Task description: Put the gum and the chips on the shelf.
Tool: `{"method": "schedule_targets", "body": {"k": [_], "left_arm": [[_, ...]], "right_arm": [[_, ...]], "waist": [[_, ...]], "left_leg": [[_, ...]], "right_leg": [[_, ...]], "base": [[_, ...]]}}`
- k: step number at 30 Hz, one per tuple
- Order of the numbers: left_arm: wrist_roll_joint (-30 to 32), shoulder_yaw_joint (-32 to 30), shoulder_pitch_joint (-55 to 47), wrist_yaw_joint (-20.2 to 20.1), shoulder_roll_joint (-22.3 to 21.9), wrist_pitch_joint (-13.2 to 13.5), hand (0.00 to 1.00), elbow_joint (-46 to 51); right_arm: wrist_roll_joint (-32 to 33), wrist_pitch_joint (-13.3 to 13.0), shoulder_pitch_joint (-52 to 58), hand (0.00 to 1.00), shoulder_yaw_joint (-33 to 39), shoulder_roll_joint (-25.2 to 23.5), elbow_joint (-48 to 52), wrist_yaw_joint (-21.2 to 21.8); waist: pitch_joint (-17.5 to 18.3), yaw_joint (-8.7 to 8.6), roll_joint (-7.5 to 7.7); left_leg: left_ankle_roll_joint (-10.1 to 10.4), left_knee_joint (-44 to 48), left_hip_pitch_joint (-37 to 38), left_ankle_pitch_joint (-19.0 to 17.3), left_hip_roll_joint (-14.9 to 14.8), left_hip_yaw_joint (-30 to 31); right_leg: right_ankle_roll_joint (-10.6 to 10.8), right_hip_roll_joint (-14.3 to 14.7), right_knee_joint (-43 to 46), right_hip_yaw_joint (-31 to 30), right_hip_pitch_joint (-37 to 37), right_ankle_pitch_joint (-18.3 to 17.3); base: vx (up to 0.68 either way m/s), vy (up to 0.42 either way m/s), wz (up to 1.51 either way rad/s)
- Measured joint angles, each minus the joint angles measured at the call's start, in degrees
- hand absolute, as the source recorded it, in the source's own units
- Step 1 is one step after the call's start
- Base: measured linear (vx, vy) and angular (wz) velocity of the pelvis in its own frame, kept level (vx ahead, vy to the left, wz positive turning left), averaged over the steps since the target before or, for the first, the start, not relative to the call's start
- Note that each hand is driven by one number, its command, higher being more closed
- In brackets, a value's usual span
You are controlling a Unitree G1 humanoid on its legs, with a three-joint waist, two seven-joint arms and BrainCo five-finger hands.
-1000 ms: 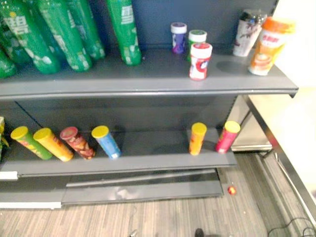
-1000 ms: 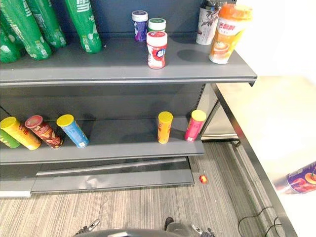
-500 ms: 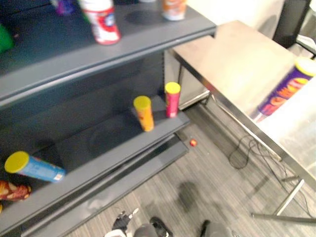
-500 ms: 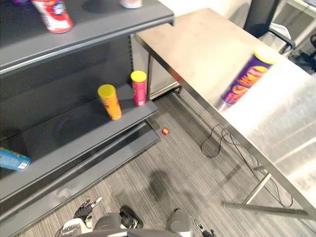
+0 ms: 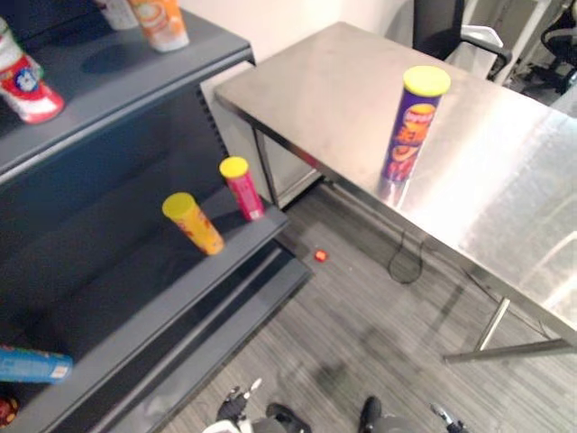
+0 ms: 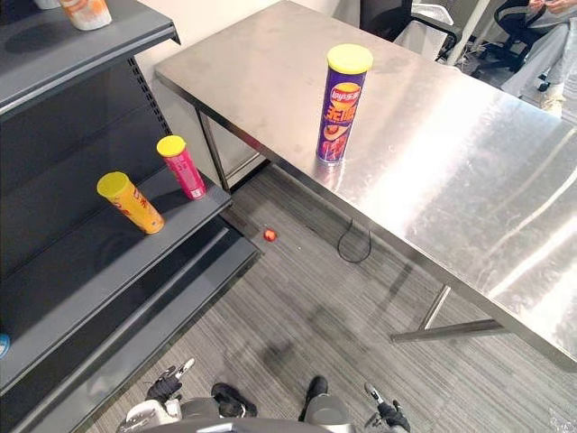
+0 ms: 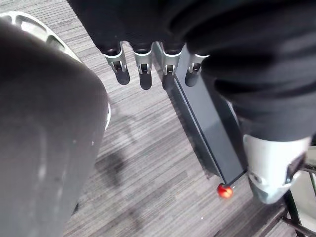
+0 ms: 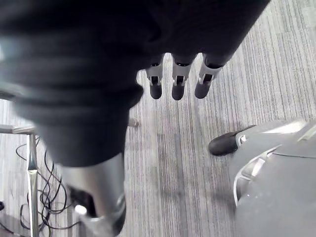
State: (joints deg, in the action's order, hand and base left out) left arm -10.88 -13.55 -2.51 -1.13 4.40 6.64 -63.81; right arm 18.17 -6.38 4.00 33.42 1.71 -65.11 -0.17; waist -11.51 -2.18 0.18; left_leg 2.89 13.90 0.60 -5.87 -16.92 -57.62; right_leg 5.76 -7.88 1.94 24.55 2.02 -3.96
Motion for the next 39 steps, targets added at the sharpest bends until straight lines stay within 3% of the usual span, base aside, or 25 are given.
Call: {"method": "schedule_targets", "body": {"k": [3,6,7,8,9,10,11,13,15,17,21,24,34,39], "left_arm": [[0.0,-0.9,-0.1,0.1,-0.1,-0.7,0.00,-0.1],[-0.3,-1.8,0.0,0.0,-0.2,-0.7,0.00,0.0],[-2.3,-2.5,-0.1,-0.1,-0.4,-0.6,0.00,0.1],[-4.4,-2.6,-0.2,0.0,-0.6,-0.5,0.00,0.5],[-5.1,-2.6,-0.2,0.0,-0.6,-0.4,0.00,0.8],[-6.2,-2.3,0.0,-0.3,-1.0,-0.4,0.00,0.8],[-6.4,-1.9,0.0,-0.6,-1.9,-0.4,0.00,0.8],[-6.4,-1.7,0.0,-0.8,-2.0,-0.4,0.00,0.4],[-6.3,-2.2,-0.1,-1.0,-2.1,-0.4,0.00,0.3],[-5.8,-2.8,-0.2,-1.0,-2.8,-0.4,0.00,-0.1],[-4.5,-4.0,0.3,-0.9,-2.5,-0.3,0.00,0.4],[-3.9,-4.6,-0.2,-0.3,-2.6,-0.3,0.00,0.1],[-1.7,-2.7,-1.1,-0.2,-1.3,-0.1,0.00,-1.2],[-1.3,-2.5,-2.1,-0.3,-0.1,0.1,0.00,-1.5]], "right_arm": [[0.2,0.0,0.0,0.00,0.1,-0.2,0.0,0.0],[0.9,0.0,-0.1,0.00,0.0,-0.5,-0.7,0.4],[1.0,0.0,-0.1,0.00,-0.1,-0.2,-1.0,0.4],[1.3,-0.1,0.0,0.00,-0.2,0.1,-0.9,0.4],[1.7,-0.2,0.0,0.00,-0.2,0.3,-0.8,0.4],[2.2,-0.2,-0.3,0.00,-0.2,0.9,-1.1,0.4],[2.2,-0.2,-0.5,0.00,-0.1,1.9,-1.1,0.4],[2.2,-0.2,-0.2,0.00,0.7,2.5,-1.1,0.4],[2.2,-0.2,0.2,0.00,2.4,2.3,-1.0,0.3],[2.2,-0.2,0.6,0.00,4.5,2.5,-0.3,0.3],[2.1,-0.1,2.1,0.00,6.9,-0.2,0.0,0.4],[2.1,-0.1,1.8,0.00,8.2,-1.1,0.0,0.8],[2.1,0.0,1.2,0.00,11.7,0.5,-2.4,0.7],[2.2,0.1,0.3,0.00,19.7,2.2,-2.8,0.6]], "waist": [[-0.4,-0.83,-0.19],[-0.9,-0.80,-0.43],[-1.2,-0.70,-0.90],[-1.6,-0.70,-1.52],[-1.7,-0.64,-1.40],[-1.9,-0.71,-0.99],[-2.0,-0.75,-1.09],[-2.0,-0.81,-1.31],[-2.0,-0.56,-1.37],[-1.4,-0.05,-2.86],[-0.7,0.90,-0.64],[-0.6,0.86,-0.84],[2.9,0.77,-0.40],[5.7,0.83,0.95]], "left_leg": [[0.0,3.0,0.5,-0.1,-1.8,0.0],[-0.1,11.3,0.8,-0.4,-6.7,0.2],[-0.4,15.1,0.8,-0.2,-8.9,2.5],[-0.9,18.2,-0.3,0.6,-9.8,10.1],[-1.2,19.8,-2.1,1.1,-9.5,14.8],[1.0,17.7,-3.7,-0.9,-5.2,25.3],[1.6,14.5,-4.1,-2.2,-1.1,32.0],[2.0,8.9,-4.5,-2.4,2.0,36.5],[2.1,2.8,-4.6,-1.8,3.1,39.5],[4.0,-3.4,-4.4,1.8,3.9,42.9],[2.4,-2.7,-3.4,-0.3,7.6,40.9],[2.0,-2.8,-2.3,-0.8,9.3,40.9],[3.0,-4.9,-0.6,-2.0,9.4,39.8],[3.0,-4.7,-0.4,-3.2,10.1,39.6]], "right_leg": [[-1.0,0.1,1.7,-0.1,0.1,-0.7],[-1.9,1.4,3.5,-2.8,0.2,-2.4],[-2.6,2.4,3.6,-5.0,0.4,-2.7],[-3.1,3.2,4.2,-7.2,0.7,-3.0],[-3.3,3.3,4.5,-8.6,0.8,-3.2],[-3.6,2.4,4.3,-11.2,0.6,-3.5],[-3.4,1.5,4.1,-13.9,0.3,-3.2],[-3.3,1.1,3.6,-16.5,0.3,-2.8],[-2.9,1.4,3.6,-18.6,0.1,-2.9],[-0.8,2.4,3.8,-21.6,-0.8,-3.0],[1.3,-1.4,2.9,-22.0,-0.1,-2.1],[1.3,-2.8,2.9,-21.8,0.8,-2.0],[2.9,-2.1,-1.1,-25.4,0.3,-0.1],[3.0,-2.7,-2.5,-25.9,0.5,0.2]], "base": [[-0.01,0.016,-0.12],[-0.04,-0.058,-0.49],[-0.05,-0.087,-0.85],[-0.05,-0.077,-0.92],[-0.02,-0.024,-0.96],[0.04,0.064,-1.04],[0.04,0.074,-1.04],[0.06,0.128,-0.89],[0.06,0.167,-0.71],[0.11,0.228,-0.69],[0.18,0.207,-0.12],[0.10,0.114,0.01],[0.00,0.009,-0.24],[0.01,0.037,-0.09]]}}
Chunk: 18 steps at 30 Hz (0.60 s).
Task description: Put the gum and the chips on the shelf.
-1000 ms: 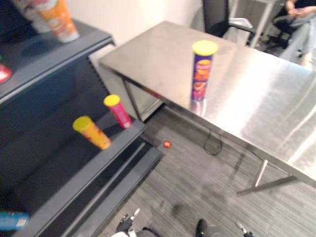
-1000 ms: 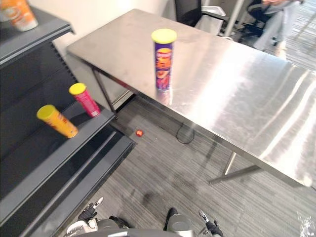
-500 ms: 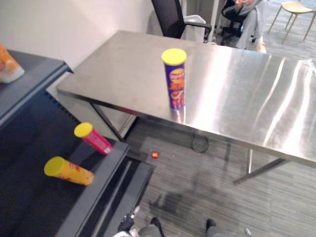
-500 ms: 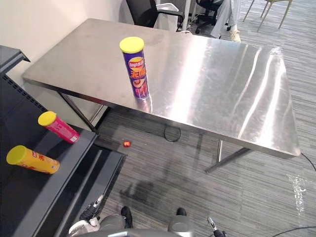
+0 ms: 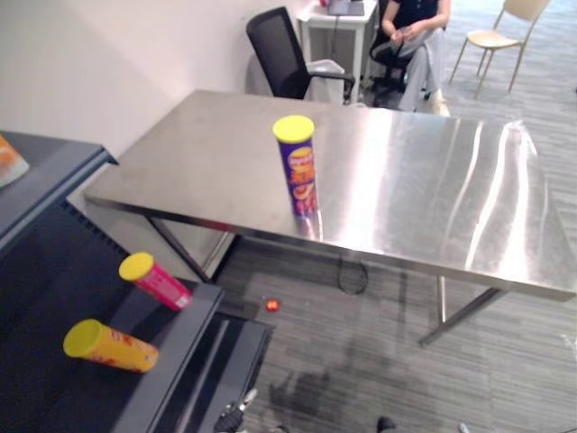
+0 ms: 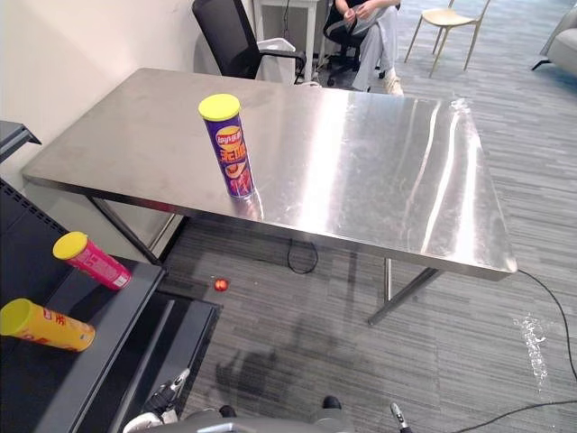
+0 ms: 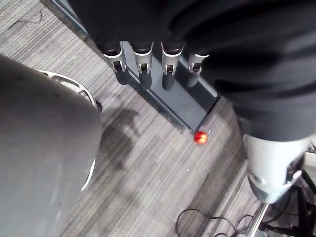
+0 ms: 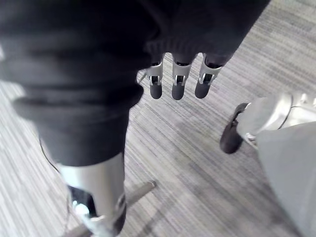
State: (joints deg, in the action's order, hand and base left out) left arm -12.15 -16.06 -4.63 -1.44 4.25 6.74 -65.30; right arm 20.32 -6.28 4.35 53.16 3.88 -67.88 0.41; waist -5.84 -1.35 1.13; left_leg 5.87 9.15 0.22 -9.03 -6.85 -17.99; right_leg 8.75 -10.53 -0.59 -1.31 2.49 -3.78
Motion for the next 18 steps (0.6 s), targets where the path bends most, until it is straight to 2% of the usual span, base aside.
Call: {"method": "schedule_targets", "body": {"k": [2,4,6,8,11,14,18], "left_arm": [[0.1,-0.1,-0.5,0.0,0.5,0.0,0.00,0.0],[0.1,-0.2,-1.0,0.0,0.6,0.1,0.00,0.0],[0.3,-0.6,-1.5,0.0,0.6,0.1,0.00,-0.1],[1.9,-0.2,-1.5,0.0,0.7,0.1,0.00,-0.2],[2.2,0.0,-1.7,0.1,0.5,0.1,0.00,-0.1],[2.2,0.4,-2.2,0.2,0.5,0.1,0.00,-0.1],[2.2,1.2,-2.2,0.1,0.5,0.1,0.00,0.0]], "right_arm": [[0.0,0.0,-0.8,0.00,5.3,2.3,0.1,-0.3],[0.8,-0.1,-2.7,0.00,13.3,6.9,0.3,-1.3],[1.5,-0.2,-5.1,0.00,17.4,10.4,0.8,-2.2],[3.7,-0.3,-6.9,0.00,18.4,13.2,2.7,-3.8],[7.0,-1.6,-8.5,0.00,15.9,14.5,12.9,-7.0],[6.6,-2.9,-8.7,0.00,9.1,15.7,27.7,-10.4],[4.7,-6.8,-9.0,0.00,1.9,16.5,44.9,-13.1]], "waist": [[0.6,-0.05,0.30],[1.0,-0.06,-0.06],[1.0,-0.35,-0.32],[1.2,-0.49,-0.64],[1.3,-1.46,-0.54],[1.5,-1.73,-0.67],[1.7,-1.73,-0.89]], "left_leg": [[-0.1,0.0,0.1,-0.3,0.3,0.0],[-0.2,-0.2,0.2,-0.4,0.5,0.1],[-0.4,-1.2,0.7,-0.5,0.9,1.4],[-0.5,-2.0,0.9,-0.6,1.1,1.3],[-0.6,-2.2,0.9,-0.8,1.4,0.7],[-0.6,-2.7,0.9,-0.8,1.6,-0.3],[-0.6,-2.9,0.9,-0.8,1.5,-0.2]], "right_leg": [[0.0,-0.3,-0.4,0.0,0.1,0.1],[-0.7,-0.4,-1.3,0.7,0.1,1.3],[-0.6,-0.4,-1.7,0.7,-0.2,2.2],[-0.6,-0.4,-1.0,0.5,-1.0,2.2],[-0.7,-0.6,-1.1,-0.1,-1.8,2.3],[-0.7,-0.7,-1.1,-1.0,-2.9,2.3],[-0.6,-0.4,-0.9,-1.5,-3.4,2.3]], "base": [[0.05,0.034,-0.04],[0.06,0.025,-0.17],[0.04,0.011,-0.32],[0.02,0.019,-0.21],[0.01,0.025,-0.19],[0.00,0.005,-0.20],[0.00,-0.013,-0.08]]}}
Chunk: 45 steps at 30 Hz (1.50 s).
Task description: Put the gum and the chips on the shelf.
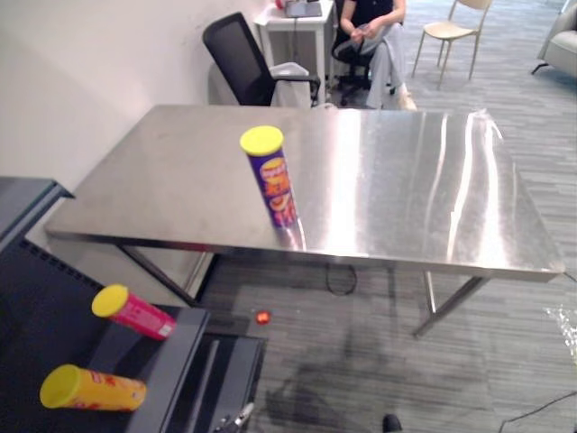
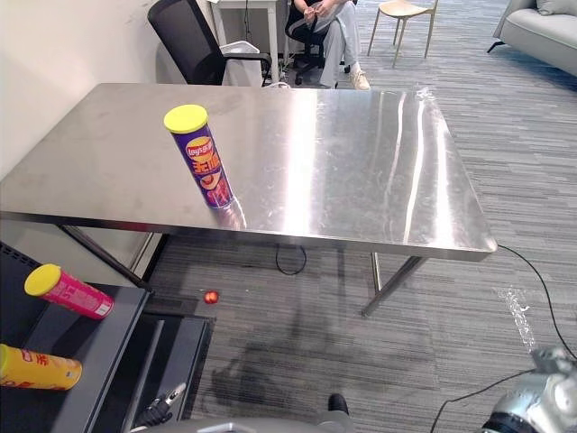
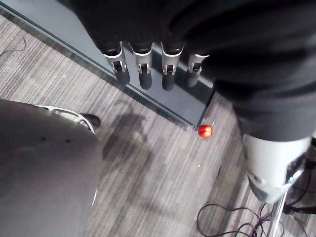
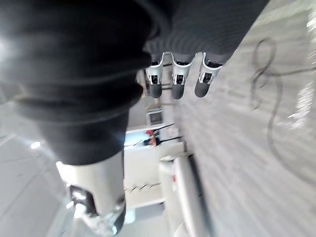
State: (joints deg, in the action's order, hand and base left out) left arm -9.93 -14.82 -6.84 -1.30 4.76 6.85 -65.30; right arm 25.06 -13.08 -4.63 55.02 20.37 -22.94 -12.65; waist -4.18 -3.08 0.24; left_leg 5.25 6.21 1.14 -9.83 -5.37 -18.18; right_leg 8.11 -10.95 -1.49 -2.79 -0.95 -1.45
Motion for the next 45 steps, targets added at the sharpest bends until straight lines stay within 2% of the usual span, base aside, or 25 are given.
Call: {"method": "schedule_targets", "body": {"k": [5,7,8,14,19,22,28,36,39,41,45], "left_arm": [[0.1,1.1,-0.2,-0.2,0.0,0.0,0.00,0.5],[1.2,1.1,-0.3,-0.4,0.0,-0.2,0.00,1.3],[2.3,1.3,-0.7,-1.0,0.1,-0.3,0.00,2.0],[2.3,3.3,-0.7,-2.1,1.2,0.0,0.00,2.6],[2.3,4.4,-0.6,-2.7,2.1,0.1,0.00,2.5],[2.3,4.4,-0.5,-2.6,2.2,0.1,0.00,2.5],[2.3,4.4,-1.3,-2.0,2.2,-0.2,0.00,2.5],[2.2,3.5,-2.0,-1.3,2.5,-0.8,0.00,2.5],[2.2,3.3,-2.0,-1.3,2.3,-0.8,0.00,2.5],[2.1,3.2,-2.0,-1.3,2.2,-0.9,0.00,2.7],[2.0,3.1,-2.3,-1.2,2.2,-0.9,0.00,2.9]], "right_arm": [[-1.5,-1.2,0.0,0.00,-11.6,-1.8,13.9,1.6],[-3.8,-1.4,0.3,0.00,-17.3,-3.9,21.6,4.2],[-4.9,-1.5,0.7,0.00,-22.1,-4.9,25.4,7.1],[-3.6,-1.3,1.5,0.00,-35.3,-4.6,26.4,14.9],[-3.6,-0.7,-1.4,0.00,-45.2,-4.6,23.3,17.2],[-3.7,0.4,-4.0,0.00,-47.6,-4.6,20.9,18.0],[-3.8,0.9,-10.4,0.00,-51.5,-4.7,14.2,16.7],[-4.5,2.5,-15.9,0.00,-54.0,-5.6,9.3,15.3],[-4.9,2.7,-17.8,0.00,-55.3,-5.6,7.9,14.9],[-4.9,2.8,-19.3,0.00,-56.2,-5.7,7.0,14.5],[-4.9,3.0,-21.9,0.00,-57.5,-5.7,5.2,14.4]], "waist": [[0.3,0.05,-0.03],[0.3,0.19,0.04],[0.5,0.32,0.20],[1.1,1.82,1.26],[1.2,2.63,1.75],[0.9,3.62,2.17],[0.8,5.51,2.37],[-0.4,6.91,3.53],[-0.8,6.99,3.32],[-1.2,7.94,3.35],[-1.9,8.25,3.40]], "left_leg": [[0.0,-0.2,0.0,0.0,0.0,0.0],[0.0,-0.4,0.0,0.0,0.0,-0.1],[-0.1,-0.4,0.0,0.1,0.0,0.0],[-0.3,-0.4,-0.1,0.2,0.1,1.7],[-1.0,-1.5,-0.2,1.3,1.0,3.7],[-1.2,-2.9,-0.7,2.6,1.5,5.1],[-1.5,-4.6,-1.1,4.5,1.7,6.6],[-1.6,-8.9,-0.9,8.1,2.5,8.4],[-1.4,-10.5,-0.9,9.4,2.5,9.6],[-1.3,-11.5,-0.9,10.3,2.3,9.7],[-1.3,-11.6,-1.0,10.4,2.4,10.9]], "right_leg": [[0.2,0.1,0.6,-0.2,-0.5,0.1],[0.4,0.1,0.7,-0.4,-0.8,0.3],[0.6,0.1,0.7,-0.2,-0.7,0.4],[1.1,-0.1,0.6,2.9,0.5,1.2],[1.1,-0.7,0.5,5.5,1.2,1.3],[1.3,-1.1,0.3,6.9,1.1,1.4],[0.5,-1.0,-0.7,8.9,1.3,3.3],[0.5,-1.3,-1.5,10.9,1.1,3.4],[0.5,-1.0,-1.7,12.0,1.1,3.3],[0.5,-0.8,-2.1,12.2,0.9,3.3],[0.5,-0.7,-2.3,12.8,1.2,3.3]], "base": [[0.00,-0.001,-0.02],[-0.01,-0.008,-0.06],[0.00,0.000,0.00],[0.00,-0.012,0.12],[-0.02,0.000,0.22],[-0.02,-0.016,0.25],[-0.04,-0.010,0.15],[-0.07,-0.025,0.11],[-0.07,-0.062,0.15],[-0.06,-0.046,0.05],[-0.04,-0.029,0.08]]}}
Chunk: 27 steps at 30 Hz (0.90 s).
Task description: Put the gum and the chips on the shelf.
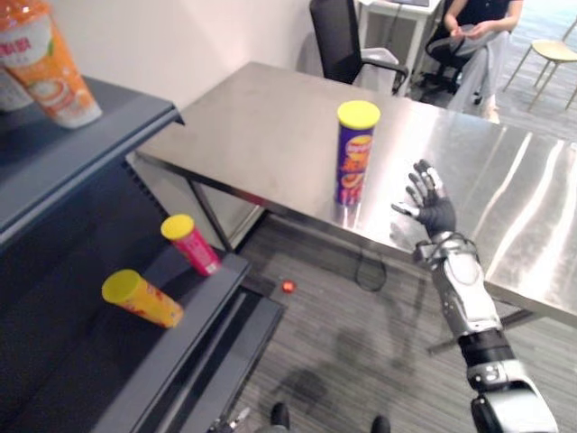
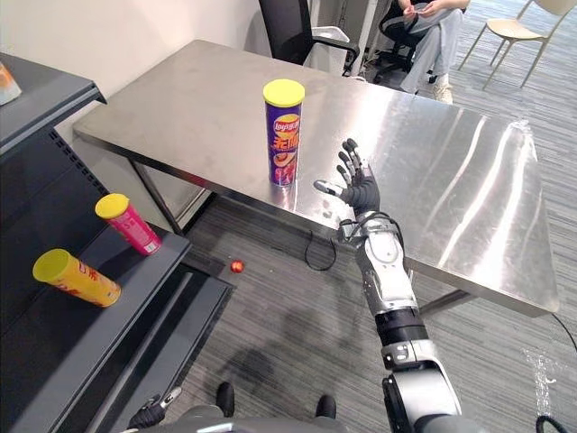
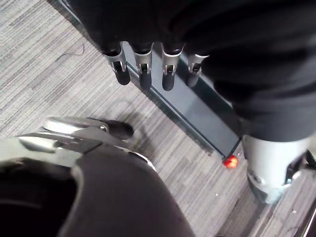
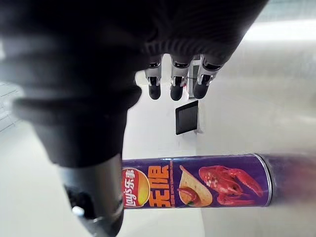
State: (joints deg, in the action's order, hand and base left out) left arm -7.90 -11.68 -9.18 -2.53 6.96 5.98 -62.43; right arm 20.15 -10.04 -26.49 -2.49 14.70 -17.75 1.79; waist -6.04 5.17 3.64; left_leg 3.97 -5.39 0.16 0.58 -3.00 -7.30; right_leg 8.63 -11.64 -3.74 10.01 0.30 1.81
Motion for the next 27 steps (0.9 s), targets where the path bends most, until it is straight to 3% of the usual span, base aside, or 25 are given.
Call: {"method": "schedule_targets", "body": {"k": [9,10,27], "left_arm": [[-0.9,0.0,-0.2,0.0,0.0,-0.2,0.00,1.1],[-1.0,0.0,-0.2,0.1,0.0,-0.2,0.00,2.1],[-2.7,0.1,-0.2,0.0,0.0,-0.2,0.00,3.0]], "right_arm": [[-0.1,0.3,-6.2,0.00,-0.7,0.0,-3.7,-0.6],[-0.2,1.4,-10.0,0.00,-0.7,0.1,-6.4,-1.5],[-3.3,2.4,-18.8,0.00,-0.7,0.1,-14.4,-2.5]], "waist": [[-0.9,0.57,0.19],[-2.1,1.55,0.40],[-4.7,1.69,0.55]], "left_leg": [[-0.1,0.0,-1.0,0.2,0.1,1.6],[-0.1,0.0,-1.1,0.2,0.1,1.9],[-0.2,-0.1,-1.1,0.3,0.1,1.8]], "right_leg": [[0.0,0.0,0.0,1.2,0.0,0.0],[0.0,0.0,0.0,1.9,0.1,0.0],[0.0,0.0,0.0,2.0,0.0,0.0]], "base": [[0.00,-0.016,0.09],[0.01,-0.033,0.10],[0.00,-0.004,0.00]]}}
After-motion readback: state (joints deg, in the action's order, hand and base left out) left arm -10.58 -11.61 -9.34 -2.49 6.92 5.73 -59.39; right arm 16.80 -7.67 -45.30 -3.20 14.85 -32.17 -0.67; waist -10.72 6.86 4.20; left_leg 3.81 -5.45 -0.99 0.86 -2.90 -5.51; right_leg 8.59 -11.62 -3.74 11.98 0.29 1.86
